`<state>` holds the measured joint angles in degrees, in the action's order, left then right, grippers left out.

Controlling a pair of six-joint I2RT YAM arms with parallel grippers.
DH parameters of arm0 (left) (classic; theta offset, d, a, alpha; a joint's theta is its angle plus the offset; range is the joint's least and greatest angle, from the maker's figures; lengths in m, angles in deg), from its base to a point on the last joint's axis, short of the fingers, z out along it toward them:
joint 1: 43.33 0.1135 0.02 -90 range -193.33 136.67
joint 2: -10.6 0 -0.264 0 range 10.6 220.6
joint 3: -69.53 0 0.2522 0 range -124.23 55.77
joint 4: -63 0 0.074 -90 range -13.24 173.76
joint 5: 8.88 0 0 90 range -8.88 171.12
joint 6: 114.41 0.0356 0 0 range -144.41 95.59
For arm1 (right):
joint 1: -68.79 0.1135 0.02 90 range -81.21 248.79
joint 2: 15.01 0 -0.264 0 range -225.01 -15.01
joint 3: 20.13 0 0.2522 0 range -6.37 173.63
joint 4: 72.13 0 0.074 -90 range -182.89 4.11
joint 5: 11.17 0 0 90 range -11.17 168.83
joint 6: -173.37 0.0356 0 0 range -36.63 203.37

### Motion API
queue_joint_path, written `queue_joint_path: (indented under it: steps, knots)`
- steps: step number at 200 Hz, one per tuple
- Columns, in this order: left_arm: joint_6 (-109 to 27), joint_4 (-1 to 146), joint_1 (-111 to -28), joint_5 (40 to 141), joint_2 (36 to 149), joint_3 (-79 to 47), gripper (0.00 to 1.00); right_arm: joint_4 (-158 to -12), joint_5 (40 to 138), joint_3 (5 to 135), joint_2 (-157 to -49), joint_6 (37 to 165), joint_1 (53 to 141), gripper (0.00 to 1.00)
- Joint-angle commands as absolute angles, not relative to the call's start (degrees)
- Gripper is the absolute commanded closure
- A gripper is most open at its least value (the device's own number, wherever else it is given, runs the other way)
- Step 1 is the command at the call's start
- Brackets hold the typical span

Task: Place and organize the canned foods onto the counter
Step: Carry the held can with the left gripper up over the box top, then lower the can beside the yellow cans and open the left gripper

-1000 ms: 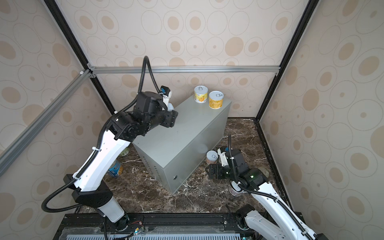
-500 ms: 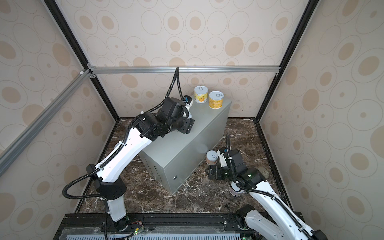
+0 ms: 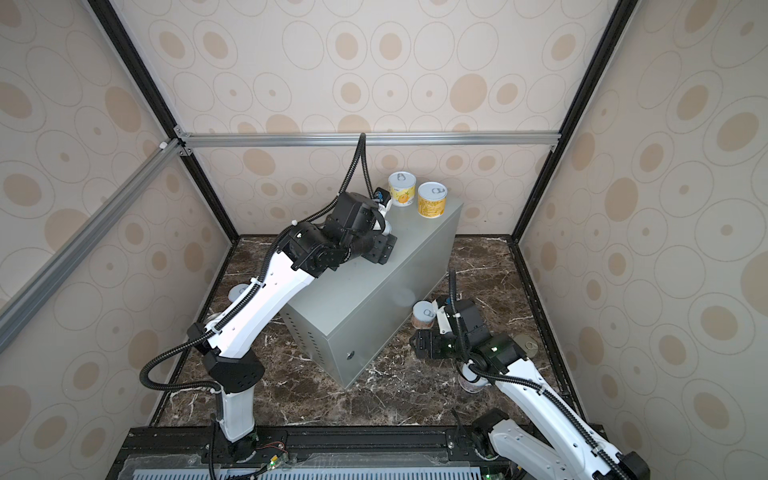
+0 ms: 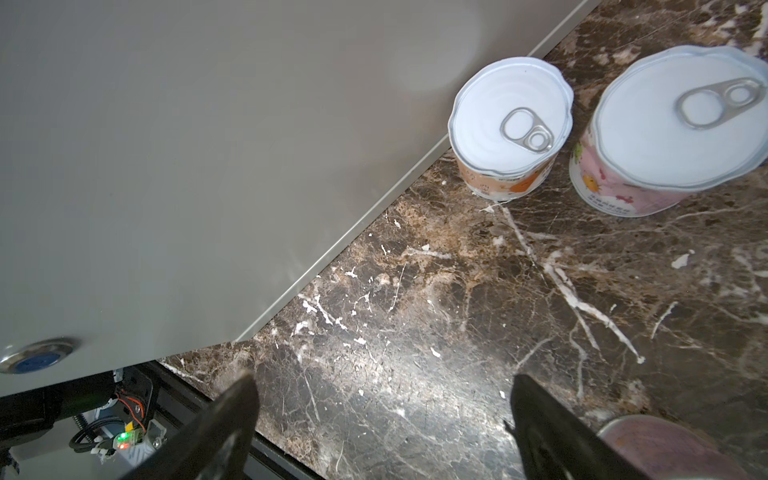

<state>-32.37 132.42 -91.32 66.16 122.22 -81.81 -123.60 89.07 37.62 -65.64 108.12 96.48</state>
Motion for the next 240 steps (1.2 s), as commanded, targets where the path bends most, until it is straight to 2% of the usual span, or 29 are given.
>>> queue_joint_path:
  steps: [1, 70, 82, 109, 183, 240]
  knots:
    - [-30.90, 131.96, -91.45, 65.56, 122.88, -84.65, 0.14, -123.45, 88.70, 36.53, -64.90, 107.23, 96.73, 0.03]
    - [-30.75, 131.60, -91.49, 65.21, 121.49, -85.49, 0.06, -124.93, 87.56, 37.22, -63.59, 106.82, 96.66, 0.03]
    - [-30.95, 131.52, -91.45, 65.26, 121.00, -85.40, 0.01, -125.47, 87.23, 37.50, -63.20, 106.61, 96.66, 0.03]
    - [-31.34, 130.00, -91.50, 64.94, 118.76, -83.37, 0.01, -126.80, 86.74, 38.37, -62.27, 106.74, 96.68, 0.03]
    - [-34.25, 106.01, -91.50, 66.20, 98.78, -48.48, 0.01, -128.38, 86.03, 39.22, -60.28, 107.21, 96.73, 0.03]
    - [-34.51, 96.83, -91.49, 70.19, 94.73, -38.82, 0.01, -127.69, 86.21, 38.59, -60.90, 107.32, 96.69, 0.03]
